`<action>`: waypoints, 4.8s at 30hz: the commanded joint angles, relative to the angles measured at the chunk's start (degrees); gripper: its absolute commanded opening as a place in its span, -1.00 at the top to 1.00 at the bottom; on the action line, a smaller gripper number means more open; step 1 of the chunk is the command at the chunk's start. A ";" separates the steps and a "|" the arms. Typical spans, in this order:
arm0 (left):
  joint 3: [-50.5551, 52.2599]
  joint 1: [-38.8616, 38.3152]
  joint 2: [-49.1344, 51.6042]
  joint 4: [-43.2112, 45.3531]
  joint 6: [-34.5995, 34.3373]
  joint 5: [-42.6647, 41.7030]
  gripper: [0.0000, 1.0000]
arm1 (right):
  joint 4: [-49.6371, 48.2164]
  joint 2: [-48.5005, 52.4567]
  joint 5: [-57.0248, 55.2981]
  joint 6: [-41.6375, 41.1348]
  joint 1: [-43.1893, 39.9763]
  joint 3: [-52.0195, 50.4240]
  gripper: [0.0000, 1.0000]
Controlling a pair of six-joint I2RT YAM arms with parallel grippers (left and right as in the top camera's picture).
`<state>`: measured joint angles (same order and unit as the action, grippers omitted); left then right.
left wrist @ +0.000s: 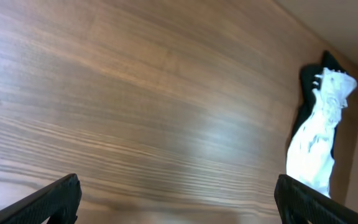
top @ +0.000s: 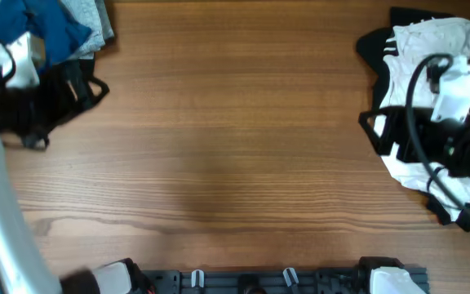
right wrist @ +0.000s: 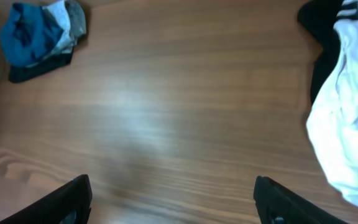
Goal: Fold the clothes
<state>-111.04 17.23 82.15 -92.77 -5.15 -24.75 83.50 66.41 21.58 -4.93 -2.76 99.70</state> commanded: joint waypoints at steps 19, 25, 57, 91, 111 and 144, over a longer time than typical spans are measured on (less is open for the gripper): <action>23.45 -0.24 -46.80 13.68 4.76 0.79 -1.00 | -25.73 7.56 0.31 -4.26 0.28 -22.51 -0.99; 23.45 -0.24 -46.80 13.68 4.76 0.79 -0.99 | -27.69 6.36 3.34 -4.31 0.28 -22.45 -0.99; 23.45 -0.24 -46.80 10.47 4.76 0.79 -1.00 | -44.37 -18.49 -2.29 -4.59 0.39 -39.04 -0.99; 23.45 -0.24 -46.80 10.47 4.76 0.79 -1.00 | -84.06 -66.20 -13.68 2.56 0.39 -99.41 -0.99; 23.45 -0.24 -46.80 10.47 4.76 0.79 -0.99 | -84.06 -66.14 -13.68 2.56 0.39 -99.41 -1.00; 108.41 -20.28 -82.05 98.84 -7.69 20.15 -1.00 | -84.06 -66.14 -13.68 2.58 0.39 -99.41 -0.99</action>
<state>-3.16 -2.66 3.66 7.70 -12.16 -9.80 -0.38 0.89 8.49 -3.07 -2.66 0.36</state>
